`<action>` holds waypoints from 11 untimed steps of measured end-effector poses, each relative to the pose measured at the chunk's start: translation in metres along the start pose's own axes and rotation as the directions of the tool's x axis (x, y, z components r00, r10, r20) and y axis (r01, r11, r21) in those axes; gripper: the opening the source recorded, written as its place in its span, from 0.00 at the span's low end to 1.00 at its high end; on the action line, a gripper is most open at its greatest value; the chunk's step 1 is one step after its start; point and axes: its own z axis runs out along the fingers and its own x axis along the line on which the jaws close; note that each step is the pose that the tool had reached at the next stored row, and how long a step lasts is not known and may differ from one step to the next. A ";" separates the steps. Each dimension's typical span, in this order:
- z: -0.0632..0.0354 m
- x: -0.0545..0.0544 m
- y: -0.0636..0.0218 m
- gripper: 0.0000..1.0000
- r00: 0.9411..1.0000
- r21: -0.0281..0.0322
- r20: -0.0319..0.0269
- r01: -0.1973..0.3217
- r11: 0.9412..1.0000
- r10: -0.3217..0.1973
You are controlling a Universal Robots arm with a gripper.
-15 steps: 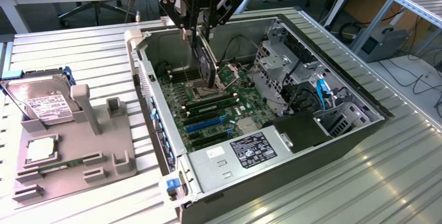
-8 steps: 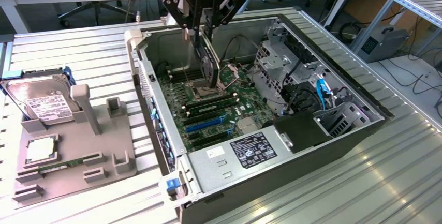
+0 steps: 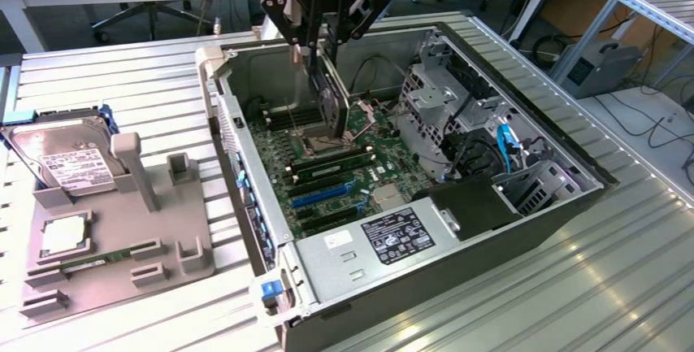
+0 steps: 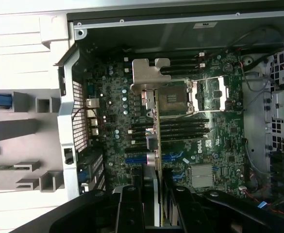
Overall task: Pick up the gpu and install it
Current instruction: 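Pick up the gpu and move the gpu toward the slot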
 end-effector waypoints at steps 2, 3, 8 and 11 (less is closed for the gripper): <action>0.0001 -0.001 0.0001 0.27 1.000 0.000 0.000 0.000 1.000 0.000; 0.0003 -0.002 0.0001 0.27 1.000 0.001 0.000 0.000 1.000 0.000; 0.0008 -0.006 0.0004 0.27 1.000 0.003 0.000 0.000 1.000 0.000; 0.0010 -0.007 0.0006 0.27 1.000 0.003 0.000 0.000 1.000 0.000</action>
